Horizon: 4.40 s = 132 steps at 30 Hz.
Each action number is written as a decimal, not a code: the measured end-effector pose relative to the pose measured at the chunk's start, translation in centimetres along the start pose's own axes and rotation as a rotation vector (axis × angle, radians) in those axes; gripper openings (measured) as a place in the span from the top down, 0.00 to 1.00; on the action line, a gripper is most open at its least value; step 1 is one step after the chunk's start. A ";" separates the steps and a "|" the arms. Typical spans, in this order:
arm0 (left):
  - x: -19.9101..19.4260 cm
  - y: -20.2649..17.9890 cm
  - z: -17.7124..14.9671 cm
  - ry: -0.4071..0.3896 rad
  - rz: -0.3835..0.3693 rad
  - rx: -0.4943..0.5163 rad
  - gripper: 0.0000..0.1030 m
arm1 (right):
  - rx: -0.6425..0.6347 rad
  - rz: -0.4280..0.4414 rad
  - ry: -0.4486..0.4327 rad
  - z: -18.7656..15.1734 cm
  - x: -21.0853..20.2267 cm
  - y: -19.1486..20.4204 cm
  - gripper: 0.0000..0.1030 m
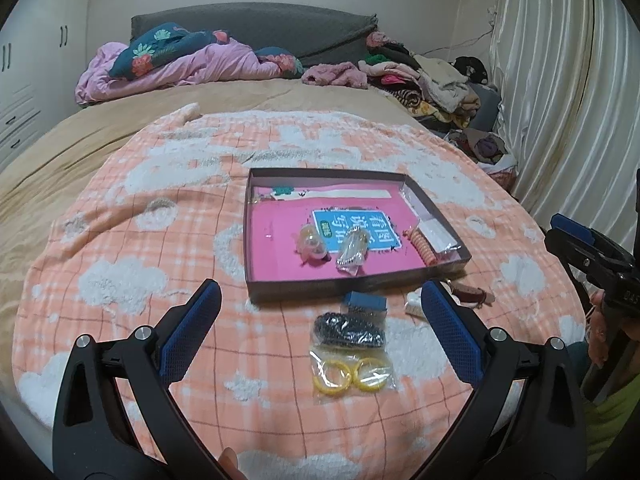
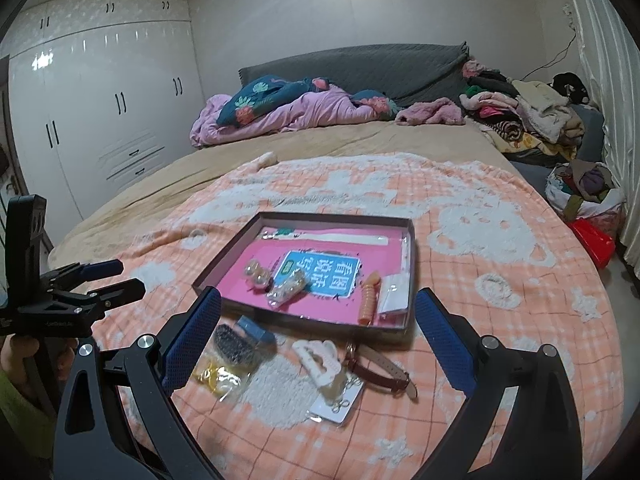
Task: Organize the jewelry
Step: 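Grasp the black-bead bag with the left tool while the right grasps the claw clip, then carry the bead bag into the pink box with the left tool while the right carries the clip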
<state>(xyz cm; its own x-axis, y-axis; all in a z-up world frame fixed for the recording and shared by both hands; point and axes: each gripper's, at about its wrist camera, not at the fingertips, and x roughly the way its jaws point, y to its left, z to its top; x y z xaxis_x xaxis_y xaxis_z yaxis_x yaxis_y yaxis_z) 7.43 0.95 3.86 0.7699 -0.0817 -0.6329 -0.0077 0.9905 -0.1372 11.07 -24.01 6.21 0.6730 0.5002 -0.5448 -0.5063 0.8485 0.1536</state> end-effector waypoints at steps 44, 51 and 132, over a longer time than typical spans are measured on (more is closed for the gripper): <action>6.9 -1.4 -5.7 0.211 0.004 0.086 0.09 | -0.077 0.006 0.267 -7.4 7.0 0.1 0.35; 8.7 -1.4 -6.0 0.230 -0.009 0.088 0.09 | -0.046 0.036 0.305 -8.1 9.2 -0.8 0.43; 11.3 1.0 4.0 0.048 -0.027 0.023 0.36 | -0.076 -0.002 0.016 2.7 9.6 -1.6 0.69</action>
<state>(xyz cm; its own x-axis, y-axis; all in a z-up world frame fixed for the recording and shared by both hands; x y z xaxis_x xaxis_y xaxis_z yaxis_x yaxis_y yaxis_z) 18.70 1.41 -0.42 0.7380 -0.1136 -0.6652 0.0281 0.9901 -0.1379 19.79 -20.05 2.97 0.6659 0.4950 -0.5582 -0.5447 0.8338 0.0896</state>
